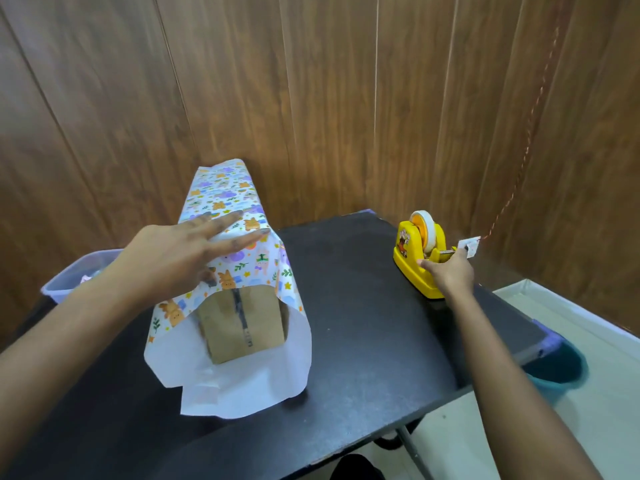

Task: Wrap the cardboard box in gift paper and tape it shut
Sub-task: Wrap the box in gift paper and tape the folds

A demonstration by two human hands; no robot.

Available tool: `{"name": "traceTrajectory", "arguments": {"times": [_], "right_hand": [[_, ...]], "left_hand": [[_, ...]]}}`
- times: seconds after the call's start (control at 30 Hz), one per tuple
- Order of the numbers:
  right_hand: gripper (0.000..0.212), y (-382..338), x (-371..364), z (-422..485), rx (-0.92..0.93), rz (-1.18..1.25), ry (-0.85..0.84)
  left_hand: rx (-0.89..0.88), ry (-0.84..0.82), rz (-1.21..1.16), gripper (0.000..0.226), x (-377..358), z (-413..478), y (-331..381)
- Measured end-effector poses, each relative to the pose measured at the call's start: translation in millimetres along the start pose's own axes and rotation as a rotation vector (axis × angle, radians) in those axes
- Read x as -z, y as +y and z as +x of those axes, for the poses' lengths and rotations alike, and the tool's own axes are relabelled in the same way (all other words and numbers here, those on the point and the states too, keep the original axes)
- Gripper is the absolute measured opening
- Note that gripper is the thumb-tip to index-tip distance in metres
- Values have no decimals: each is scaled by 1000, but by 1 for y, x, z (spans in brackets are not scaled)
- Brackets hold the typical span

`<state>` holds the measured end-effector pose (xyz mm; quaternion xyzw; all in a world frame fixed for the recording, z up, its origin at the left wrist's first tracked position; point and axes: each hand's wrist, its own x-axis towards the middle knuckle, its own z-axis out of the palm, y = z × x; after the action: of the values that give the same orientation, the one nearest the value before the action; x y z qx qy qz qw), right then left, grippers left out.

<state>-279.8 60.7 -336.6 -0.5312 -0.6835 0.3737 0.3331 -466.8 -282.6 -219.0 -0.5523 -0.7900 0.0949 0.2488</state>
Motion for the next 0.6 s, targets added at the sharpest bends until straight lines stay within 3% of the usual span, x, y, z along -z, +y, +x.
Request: {"name": "traceTrajectory", "arguments": {"times": [0.07, 0.17, 0.47, 0.6], "right_hand": [[55, 0, -3, -7, 19, -7, 94], [45, -4, -8, -23, 34, 6, 99], [48, -40, -77, -72, 172, -14, -137], [48, -50, -71, -50, 155, 137, -302]], "left_hand": [[-18, 35, -9, 115, 1, 0, 1], [-20, 2, -47, 122, -2, 0, -1], [-6, 17, -22, 112, 0, -2, 0], [-7, 8, -9, 109, -1, -1, 0]]}}
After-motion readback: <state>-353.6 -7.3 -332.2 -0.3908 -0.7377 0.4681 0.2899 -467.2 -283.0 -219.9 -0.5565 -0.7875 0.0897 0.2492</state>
